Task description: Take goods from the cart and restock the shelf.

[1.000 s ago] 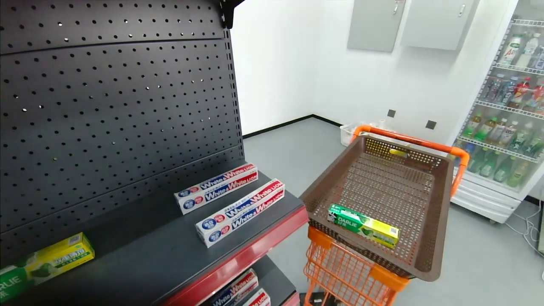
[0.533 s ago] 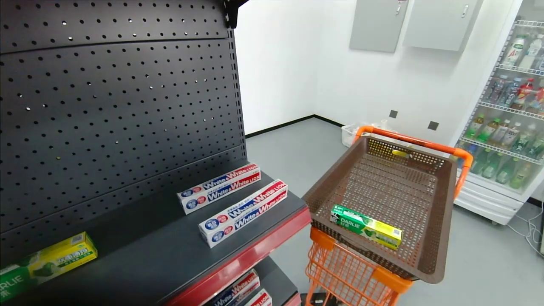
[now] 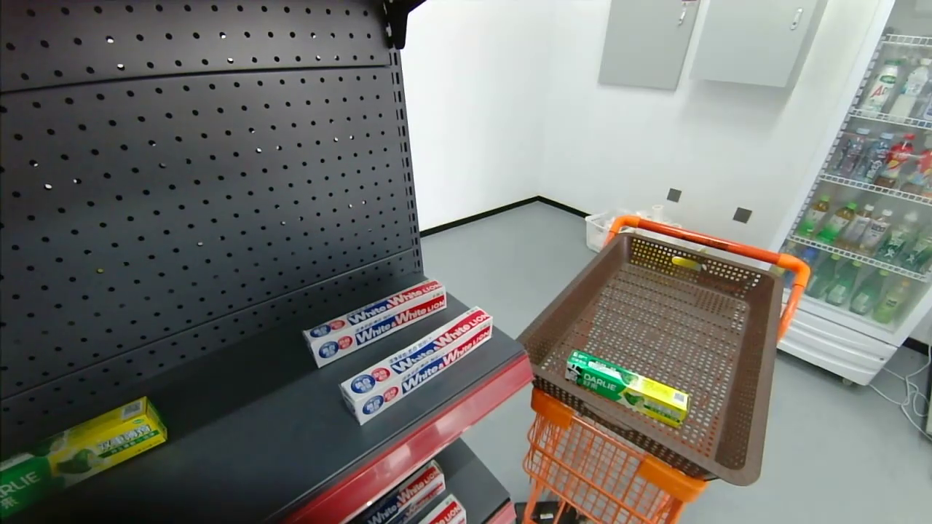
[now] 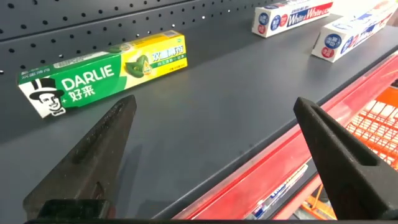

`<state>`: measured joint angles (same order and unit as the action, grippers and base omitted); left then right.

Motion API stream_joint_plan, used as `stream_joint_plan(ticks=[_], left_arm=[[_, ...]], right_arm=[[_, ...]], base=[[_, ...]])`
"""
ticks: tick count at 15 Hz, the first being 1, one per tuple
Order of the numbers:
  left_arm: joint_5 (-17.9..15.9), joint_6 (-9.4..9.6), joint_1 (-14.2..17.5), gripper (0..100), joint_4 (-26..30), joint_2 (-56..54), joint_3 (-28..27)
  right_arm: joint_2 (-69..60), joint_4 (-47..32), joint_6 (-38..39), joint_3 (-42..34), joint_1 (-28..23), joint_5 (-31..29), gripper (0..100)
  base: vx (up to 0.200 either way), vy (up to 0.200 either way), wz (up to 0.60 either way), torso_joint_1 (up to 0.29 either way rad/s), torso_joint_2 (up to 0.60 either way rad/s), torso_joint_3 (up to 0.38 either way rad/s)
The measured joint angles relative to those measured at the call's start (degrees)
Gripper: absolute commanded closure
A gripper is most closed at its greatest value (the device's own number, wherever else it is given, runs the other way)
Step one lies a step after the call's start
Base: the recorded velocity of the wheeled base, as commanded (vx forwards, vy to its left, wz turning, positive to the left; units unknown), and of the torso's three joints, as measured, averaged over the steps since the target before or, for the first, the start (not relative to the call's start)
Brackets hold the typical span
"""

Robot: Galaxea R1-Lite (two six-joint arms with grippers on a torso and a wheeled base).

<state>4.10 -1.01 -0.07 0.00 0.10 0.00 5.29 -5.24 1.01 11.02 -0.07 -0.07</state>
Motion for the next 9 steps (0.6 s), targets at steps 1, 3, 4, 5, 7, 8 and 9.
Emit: stream_joint_plan(ticks=[1, 3, 4, 5, 7, 8, 9], left_arm=[[0.06, -0.02, -0.02, 0, 0.0, 0.0, 0.0], [0.06, -0.02, -0.04, 0, 0.0, 0.0, 0.0], [0.04, 0.01, -0.02, 0, 0.0, 0.0, 0.0], [0.04, 0.01, 0.0, 0, 0.0, 0.0, 0.0], [0.02, -0.02, 0.0, 0, 0.0, 0.0, 0.0], [0.02, 0.0, 0.0, 0, 0.0, 0.0, 0.0], [0.02, -0.02, -0.02, 0, 0.0, 0.0, 0.0]], right_arm=[[3.89, -2.39, 0.05, 5.27, -0.11, -0.46, 0], [13.4, -4.8, 0.05, 13.36, -0.78, -3.51, 0], [18.02, -4.79, -0.12, 16.13, -1.13, -5.05, 0], [22.25, -4.5, -0.79, 18.58, -1.22, -6.08, 0], [29.79, -3.84, -5.08, 22.19, 0.12, -5.62, 0], [32.72, -4.01, -6.91, 23.32, 1.11, -4.41, 0], [35.69, -4.35, -8.2, 24.11, 1.8, -2.5, 0]], base=[[0.0, 0.0, 0.0, 0.0, 0.0, 0.0], [0.0, 0.0, 0.0, 0.0, 0.0, 0.0], [0.0, 0.0, 0.0, 0.0, 0.0, 0.0], [0.0, 0.0, 0.0, 0.0, 0.0, 0.0], [0.0, 0.0, 0.0, 0.0, 0.0, 0.0], [0.0, 0.0, 0.0, 0.0, 0.0, 0.0], [0.0, 0.0, 0.0, 0.0, 0.0, 0.0]])
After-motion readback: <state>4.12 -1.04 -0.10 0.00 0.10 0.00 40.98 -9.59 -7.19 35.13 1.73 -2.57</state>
